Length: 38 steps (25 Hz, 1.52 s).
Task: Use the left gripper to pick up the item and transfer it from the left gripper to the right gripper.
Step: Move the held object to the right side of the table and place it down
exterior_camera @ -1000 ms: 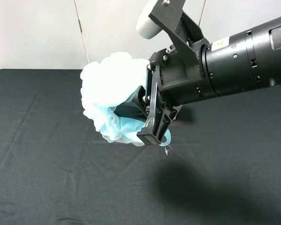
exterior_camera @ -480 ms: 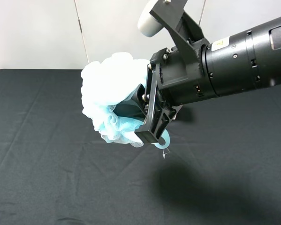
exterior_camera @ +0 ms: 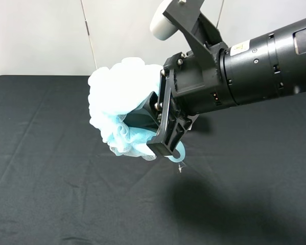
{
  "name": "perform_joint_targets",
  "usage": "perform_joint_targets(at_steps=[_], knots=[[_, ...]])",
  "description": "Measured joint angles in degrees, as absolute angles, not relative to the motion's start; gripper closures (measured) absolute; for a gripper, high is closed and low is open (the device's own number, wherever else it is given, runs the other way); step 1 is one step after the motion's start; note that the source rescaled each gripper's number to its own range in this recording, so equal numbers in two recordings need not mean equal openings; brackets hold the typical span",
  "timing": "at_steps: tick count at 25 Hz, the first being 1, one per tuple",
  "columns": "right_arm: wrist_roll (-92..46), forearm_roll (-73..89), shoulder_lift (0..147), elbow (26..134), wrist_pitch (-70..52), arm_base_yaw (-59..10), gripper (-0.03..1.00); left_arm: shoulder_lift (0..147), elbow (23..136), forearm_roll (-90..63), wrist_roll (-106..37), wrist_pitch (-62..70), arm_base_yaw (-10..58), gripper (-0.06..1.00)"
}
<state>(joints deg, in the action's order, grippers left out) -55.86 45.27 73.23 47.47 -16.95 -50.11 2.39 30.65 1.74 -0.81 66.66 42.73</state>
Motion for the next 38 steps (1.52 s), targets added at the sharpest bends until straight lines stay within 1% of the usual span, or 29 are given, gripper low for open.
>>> perform_joint_targets(at_steps=[3, 8, 17, 19, 21, 24, 28, 31, 38], knots=[[-55.9, 45.2, 73.2, 47.5, -17.0, -50.1, 0.93, 2.4, 30.6, 1.7, -0.9, 66.5, 42.7, -0.05], [-55.9, 45.2, 73.2, 47.5, -17.0, -50.1, 0.93, 2.3, 28.2, 1.7, -0.9, 61.4, 42.7, -0.05], [-55.9, 45.2, 73.2, 47.5, -17.0, -50.1, 0.93, 2.3, 27.9, 1.7, -0.9, 61.0, 42.7, -0.05], [-55.8, 45.2, 73.2, 47.5, -16.9, -50.1, 0.93, 2.3, 27.9, 1.6, -0.9, 61.0, 41.6, -0.05], [-54.5, 45.2, 73.2, 47.5, -16.8, -50.1, 0.93, 2.3, 27.9, 1.6, -0.9, 61.0, 38.4, -0.05], [-50.4, 44.0, 73.2, 47.5, -16.7, -49.8, 0.95, 2.3, 27.9, 1.6, -0.9, 61.0, 31.7, -0.05], [-42.2, 39.2, 73.2, 47.5, -16.7, -47.3, 0.96, 2.3, 27.9, 1.6, -0.9, 61.0, 22.1, -0.05], [-33.4, 32.7, 73.2, 47.5, -18.5, -42.7, 0.97, 2.3, 27.9, 1.6, -0.9, 61.0, 15.2, -0.05], [-22.4, 19.3, 73.2, 47.5, -29.0, -33.8, 0.97, 2.3, 27.9, 1.6, -0.9, 61.0, 5.4, -0.05]])
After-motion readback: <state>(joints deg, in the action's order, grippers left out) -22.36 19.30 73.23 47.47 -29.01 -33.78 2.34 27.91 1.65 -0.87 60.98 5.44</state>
